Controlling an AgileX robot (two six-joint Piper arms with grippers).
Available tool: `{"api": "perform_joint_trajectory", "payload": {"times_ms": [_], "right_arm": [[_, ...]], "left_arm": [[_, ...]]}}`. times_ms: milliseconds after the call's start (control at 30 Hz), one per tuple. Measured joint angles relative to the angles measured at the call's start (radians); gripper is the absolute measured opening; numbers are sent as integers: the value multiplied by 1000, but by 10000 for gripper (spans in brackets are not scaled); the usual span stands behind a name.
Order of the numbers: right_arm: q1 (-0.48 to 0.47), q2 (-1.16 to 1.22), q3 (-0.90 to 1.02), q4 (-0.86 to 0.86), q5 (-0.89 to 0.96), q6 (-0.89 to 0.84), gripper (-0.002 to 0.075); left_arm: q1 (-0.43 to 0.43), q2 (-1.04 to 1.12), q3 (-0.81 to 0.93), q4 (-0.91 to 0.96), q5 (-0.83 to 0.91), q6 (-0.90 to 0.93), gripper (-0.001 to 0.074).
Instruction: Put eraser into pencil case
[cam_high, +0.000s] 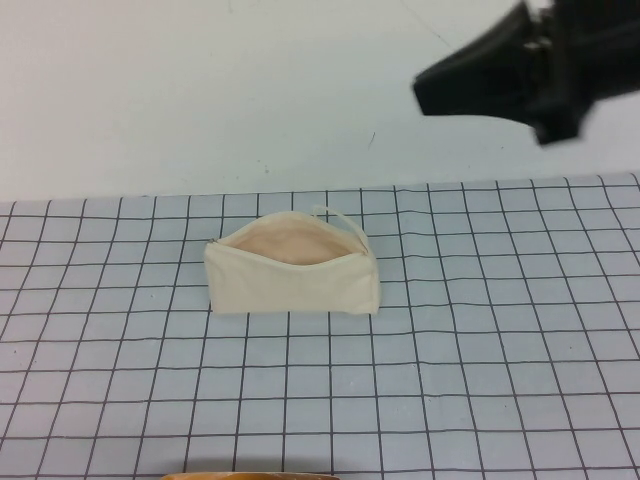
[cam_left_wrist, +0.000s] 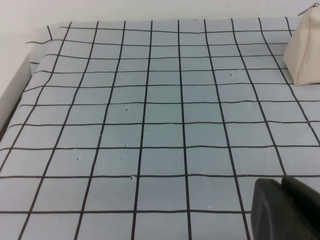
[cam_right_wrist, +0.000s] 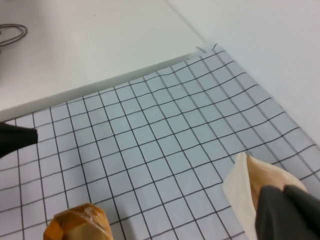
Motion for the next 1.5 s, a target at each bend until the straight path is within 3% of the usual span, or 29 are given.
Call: {"api": "perform_joint_trajectory", "payload": {"times_ms": [200, 400, 600, 900, 1167, 1500], "right_arm": [[0, -302, 258, -88, -86, -19, 7], [0, -547, 477, -282, -166, 127, 6], [0, -780, 702, -353, -264, 208, 6], [0, -1015, 1078, -364, -785, 183, 3], [0, -1097, 1295, -351, -1152, 136, 1], [-32, -1273, 1510, -230, -1254, 121, 0]], "left_arm": [[0, 0, 0, 0, 0, 0, -1], [0, 0, 0, 0, 0, 0, -1], [0, 0, 0, 0, 0, 0, -1], [0, 0, 0, 0, 0, 0, -1], [0, 0, 0, 0, 0, 0, -1], [0, 0, 0, 0, 0, 0, -1]]}}
